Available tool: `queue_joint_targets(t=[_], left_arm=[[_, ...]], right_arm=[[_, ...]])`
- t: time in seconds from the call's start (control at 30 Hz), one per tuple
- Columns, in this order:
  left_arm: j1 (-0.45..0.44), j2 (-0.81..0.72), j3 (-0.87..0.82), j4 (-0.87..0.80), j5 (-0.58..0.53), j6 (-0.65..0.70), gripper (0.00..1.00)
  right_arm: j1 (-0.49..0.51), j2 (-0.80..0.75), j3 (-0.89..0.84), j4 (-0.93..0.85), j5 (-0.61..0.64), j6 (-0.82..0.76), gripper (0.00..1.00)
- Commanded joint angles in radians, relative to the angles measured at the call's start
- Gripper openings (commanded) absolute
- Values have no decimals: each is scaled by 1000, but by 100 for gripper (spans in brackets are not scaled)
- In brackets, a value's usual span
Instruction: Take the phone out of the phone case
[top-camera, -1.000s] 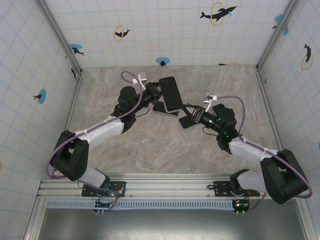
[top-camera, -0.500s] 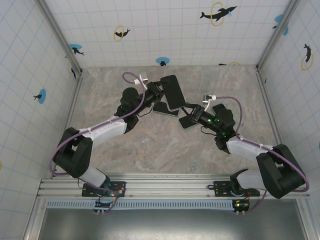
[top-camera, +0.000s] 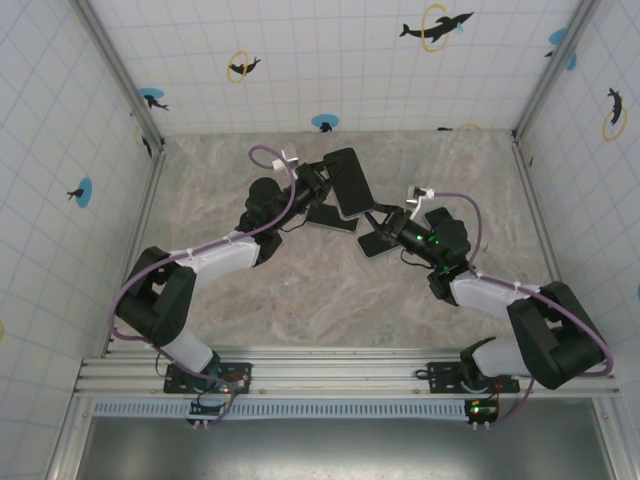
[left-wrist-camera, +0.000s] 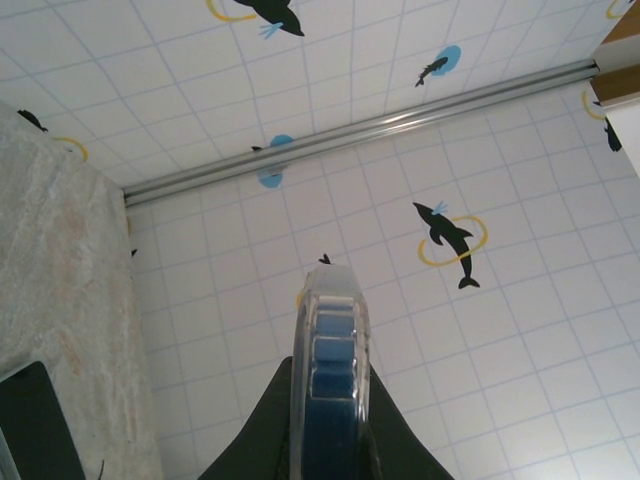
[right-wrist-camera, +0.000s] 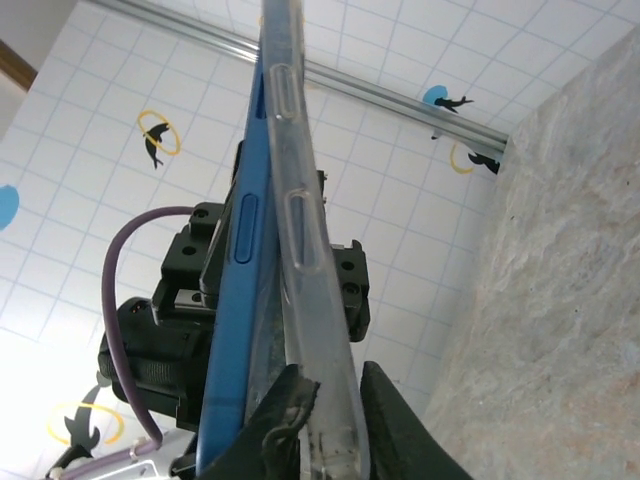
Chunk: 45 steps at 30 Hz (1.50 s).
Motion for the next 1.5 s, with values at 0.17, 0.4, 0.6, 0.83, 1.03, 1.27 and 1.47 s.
queue_joint_targets(t=[0.17, 0.4, 0.6, 0.83, 1.03, 1.27, 1.47], left_arm=[[-17, -33, 18, -39, 1, 86, 40], [-15, -84, 10, -189, -19, 183, 58], [-17, -162, -58, -294, -78, 187, 61], [-82, -239, -136, -341, -155, 118, 61], [-149, -233, -157, -278, -196, 27, 59], [-197, -170, -118, -176, -205, -49, 54], [-208, -112, -117, -91, -205, -101, 54]], right_arm=[[1, 30, 19, 125, 21, 55, 9], [-13, 15, 10, 113, 71, 58, 5], [-20, 17, 13, 98, 187, 50, 5], [-12, 49, 45, 98, 309, 11, 5], [4, 89, 77, 96, 334, -45, 5], [26, 102, 93, 80, 326, -109, 5], [34, 107, 101, 98, 307, -121, 5]])
